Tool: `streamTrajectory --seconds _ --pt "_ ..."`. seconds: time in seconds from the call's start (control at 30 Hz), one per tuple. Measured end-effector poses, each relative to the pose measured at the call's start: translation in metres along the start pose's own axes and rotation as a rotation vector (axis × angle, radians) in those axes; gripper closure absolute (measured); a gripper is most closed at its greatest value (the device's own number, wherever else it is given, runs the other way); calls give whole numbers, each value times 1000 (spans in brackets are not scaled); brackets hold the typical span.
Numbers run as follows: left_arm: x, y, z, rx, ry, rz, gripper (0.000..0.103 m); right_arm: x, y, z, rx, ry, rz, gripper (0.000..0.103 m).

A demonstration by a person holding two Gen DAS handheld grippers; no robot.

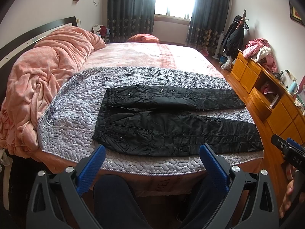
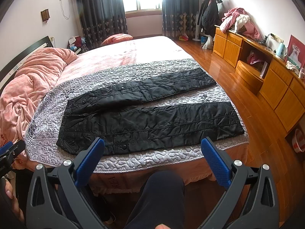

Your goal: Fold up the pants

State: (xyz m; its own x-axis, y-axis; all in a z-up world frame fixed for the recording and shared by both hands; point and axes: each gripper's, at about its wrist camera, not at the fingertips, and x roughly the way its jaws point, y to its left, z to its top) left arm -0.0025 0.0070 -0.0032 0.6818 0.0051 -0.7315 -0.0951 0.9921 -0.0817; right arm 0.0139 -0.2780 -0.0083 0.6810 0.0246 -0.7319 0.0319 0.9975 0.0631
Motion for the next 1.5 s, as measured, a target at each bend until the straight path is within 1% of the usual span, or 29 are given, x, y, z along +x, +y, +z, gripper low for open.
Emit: streamTrajectory --seconds 0.83,1.0,1.07,1.1,1.13,1.17,1.23,1.27,1.3,1.37,1.4,1.43,1.47,1.5 --pt "0 2 -1 0 1 -1 4 3 -1 -1 -3 7 1 2" --pt "6 6 -2 -6 2 -4 4 8 2 -5 -4 14 -1 2" --pt "19 10 -5 5 2 -28 4 12 4 -7 -7 16 -3 2" --pt "28 14 -8 13 12 -59 4 16 4 -7 -18 6 -10 2" --pt "39 20 -11 12 34 -103 4 18 4 -6 -30 -16 -11 2" --pt "56 31 -16 -6 76 -158 4 24 4 -9 -57 -72 -23 2" --pt "86 56 -25 -78 142 -228 4 40 3 -11 -95 -101 -46 2" --pt "104 75 -30 -127 170 -232 4 59 1 -14 -115 -64 -47 2" --pt "116 89 -34 -144 177 -230 4 73 -4 -15 -112 -28 -29 2" --pt "134 109 -40 -161 167 -207 4 101 -17 -22 -72 43 52 3" --pt "145 123 -43 -175 167 -195 4 110 -21 -26 -51 69 77 3" --pt "157 137 -45 -200 194 -215 4 123 -28 -30 -18 107 108 3" --pt "178 157 -47 -267 259 -253 4 131 -33 -31 7 129 126 3" --pt "195 174 -46 -333 302 -277 4 144 -39 -33 45 157 160 3"
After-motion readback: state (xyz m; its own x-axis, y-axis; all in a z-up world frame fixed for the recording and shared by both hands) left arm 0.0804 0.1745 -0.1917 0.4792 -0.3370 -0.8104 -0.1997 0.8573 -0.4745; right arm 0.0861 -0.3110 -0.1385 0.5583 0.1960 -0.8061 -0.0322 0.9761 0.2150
